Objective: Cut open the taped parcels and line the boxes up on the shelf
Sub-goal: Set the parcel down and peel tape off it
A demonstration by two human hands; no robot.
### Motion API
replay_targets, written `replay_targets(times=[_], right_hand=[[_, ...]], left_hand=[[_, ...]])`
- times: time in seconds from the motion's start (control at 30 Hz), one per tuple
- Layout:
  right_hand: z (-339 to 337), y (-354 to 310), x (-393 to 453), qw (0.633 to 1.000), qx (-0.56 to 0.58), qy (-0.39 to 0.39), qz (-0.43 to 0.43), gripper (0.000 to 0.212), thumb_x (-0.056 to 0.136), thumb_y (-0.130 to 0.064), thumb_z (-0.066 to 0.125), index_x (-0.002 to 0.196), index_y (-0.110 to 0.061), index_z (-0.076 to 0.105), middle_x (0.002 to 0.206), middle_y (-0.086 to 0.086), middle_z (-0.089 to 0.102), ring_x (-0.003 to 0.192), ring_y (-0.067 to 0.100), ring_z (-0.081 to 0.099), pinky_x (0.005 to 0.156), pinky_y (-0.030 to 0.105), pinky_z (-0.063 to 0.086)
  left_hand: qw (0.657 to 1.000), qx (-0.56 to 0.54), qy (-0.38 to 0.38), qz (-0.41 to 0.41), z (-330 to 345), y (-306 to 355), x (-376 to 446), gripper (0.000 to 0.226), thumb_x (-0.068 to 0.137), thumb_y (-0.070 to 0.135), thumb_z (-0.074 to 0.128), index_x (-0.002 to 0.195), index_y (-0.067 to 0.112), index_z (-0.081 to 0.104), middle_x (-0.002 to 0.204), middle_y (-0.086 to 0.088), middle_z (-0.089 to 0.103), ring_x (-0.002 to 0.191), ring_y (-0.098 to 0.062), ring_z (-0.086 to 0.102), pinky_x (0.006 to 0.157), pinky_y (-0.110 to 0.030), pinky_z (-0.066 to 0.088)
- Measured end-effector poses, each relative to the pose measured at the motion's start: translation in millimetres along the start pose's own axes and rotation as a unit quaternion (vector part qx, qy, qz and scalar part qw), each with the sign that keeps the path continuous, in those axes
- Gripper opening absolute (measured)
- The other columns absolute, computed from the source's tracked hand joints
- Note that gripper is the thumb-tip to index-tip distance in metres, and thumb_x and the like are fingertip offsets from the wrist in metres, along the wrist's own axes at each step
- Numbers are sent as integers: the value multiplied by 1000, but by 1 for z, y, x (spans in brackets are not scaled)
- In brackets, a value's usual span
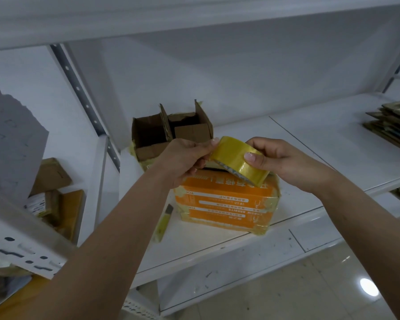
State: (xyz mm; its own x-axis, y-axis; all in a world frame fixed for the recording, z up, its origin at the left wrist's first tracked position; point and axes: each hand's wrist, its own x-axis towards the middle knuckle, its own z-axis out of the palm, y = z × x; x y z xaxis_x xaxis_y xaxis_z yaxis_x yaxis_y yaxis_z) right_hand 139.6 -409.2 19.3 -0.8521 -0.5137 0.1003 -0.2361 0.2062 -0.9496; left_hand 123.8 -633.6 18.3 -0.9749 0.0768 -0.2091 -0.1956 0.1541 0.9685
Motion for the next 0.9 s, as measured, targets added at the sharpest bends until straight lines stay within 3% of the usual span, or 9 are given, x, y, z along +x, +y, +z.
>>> replay_targets(times=[0.1,0.33,0.53,0.7,0.83,0.9], right_hand=[[1,-1,0,1000,4,-1,-1,29,84,-35,56,100,-12,62,83,-5,68,77,11,67,65,21,53],[0,0,-1,1000,-9,-8,-8,27,85,-35,55,100,-14,62,80,-11,67,77,8,67,65,19,52],[2,-4,4,998,-53,-26,-23,30,85,-34,56,101,-9,63,81,-5,68,77,13,69,66,23,54],[9,-6,12,996,-78,10,-29,28,84,-44,55,95,-20,64,76,-12,68,71,6,67,61,19,51],[13,-5,13,993,-102,52,-26,35,78,-54,57,86,-21,65,75,-8,68,69,9,67,62,25,53],[13,-4,14,991,-111,74,-20,40,74,-58,58,79,-19,65,69,-6,67,64,10,66,60,27,52]], left_hand=[[1000,14,-4,11,1,-3,1,35,81,45,72,69,13,63,52,4,53,42,-4,42,41,-15,36],[1000,2,-30,6,2,-2,3,27,91,35,65,75,14,63,56,5,49,47,-4,40,40,-14,33],[996,-43,-73,25,-4,2,-1,28,99,22,56,72,14,54,59,5,44,47,-3,36,37,-13,27],[988,-67,-52,133,-13,5,-2,33,100,24,54,67,21,58,60,7,50,54,-6,44,45,-15,35],[964,-52,-18,259,-14,-5,-2,31,96,31,52,66,32,60,66,6,53,58,-9,48,54,-20,43],[963,-61,12,263,-16,-10,-2,32,97,31,51,66,34,60,66,7,56,58,-9,50,54,-21,44]])
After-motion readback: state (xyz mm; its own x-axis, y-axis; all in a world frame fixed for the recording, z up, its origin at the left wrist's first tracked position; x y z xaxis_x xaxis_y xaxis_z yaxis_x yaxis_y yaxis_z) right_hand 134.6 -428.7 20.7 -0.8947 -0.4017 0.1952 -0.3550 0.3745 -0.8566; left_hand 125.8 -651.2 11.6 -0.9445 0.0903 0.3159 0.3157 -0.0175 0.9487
